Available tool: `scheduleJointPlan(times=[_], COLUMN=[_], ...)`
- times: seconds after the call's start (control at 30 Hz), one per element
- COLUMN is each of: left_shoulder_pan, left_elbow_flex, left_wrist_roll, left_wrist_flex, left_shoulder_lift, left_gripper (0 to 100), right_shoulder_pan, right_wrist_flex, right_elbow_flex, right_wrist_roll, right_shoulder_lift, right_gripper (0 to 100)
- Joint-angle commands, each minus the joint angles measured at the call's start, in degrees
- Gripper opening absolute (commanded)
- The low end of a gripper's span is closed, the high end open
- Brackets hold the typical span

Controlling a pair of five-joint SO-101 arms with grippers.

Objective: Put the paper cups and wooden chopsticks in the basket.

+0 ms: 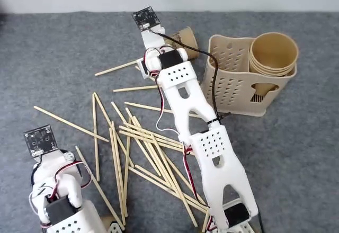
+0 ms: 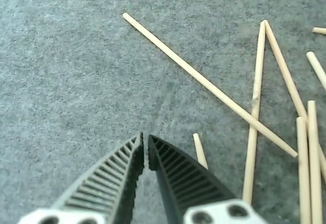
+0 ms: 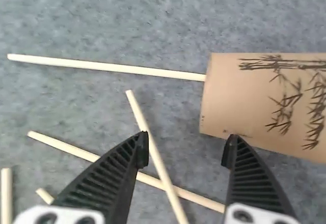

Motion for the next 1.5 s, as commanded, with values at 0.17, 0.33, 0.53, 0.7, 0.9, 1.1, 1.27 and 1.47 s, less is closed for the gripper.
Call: scheduleJointPlan(times=[0.17,0.33,0.53,0.7,0.9,1.1,1.27,1.47], left_shoulder_pan=[-0.1,-0.1,-0.1,-0.1,-0.1,-0.1,-0.2,-0.3], left_elbow_flex=[-0.5,-0.5,-0.5,-0.5,-0.5,-0.5,-0.5,-0.5], left_wrist_roll=[-0.4,-0.4,-0.4,-0.4,-0.4,-0.4,-0.4,-0.4], left_wrist_flex=[-1.4,-1.4,-1.4,-1.4,-1.4,-1.4,-1.4,-1.4], left_shoulder_lift=[-0.9,-0.9,-0.9,-0.9,-0.9,-0.9,-0.9,-0.9], left_gripper=[2,2,2,2,2,2,2,2], right_shoulder_pan=[8.4,11.0,11.9,11.7,12.0,12.1,12.1,12.1], right_wrist_flex=[-3.6,-3.2,-3.1,-3.2,-3.0,-1.5,-1.5,-1.9], right_elbow_flex=[-3.5,-3.6,-3.6,-3.6,-6.9,-9.8,-9.8,-10.3], right_wrist_roll=[2.7,2.8,2.8,2.8,2.8,2.8,2.8,2.8], right_shoulder_lift=[-1.0,-1.2,-1.1,-1.1,-1.0,-0.6,-0.5,2.3], right_gripper=[24.6,24.6,24.6,24.6,24.6,24.6,24.6,24.6])
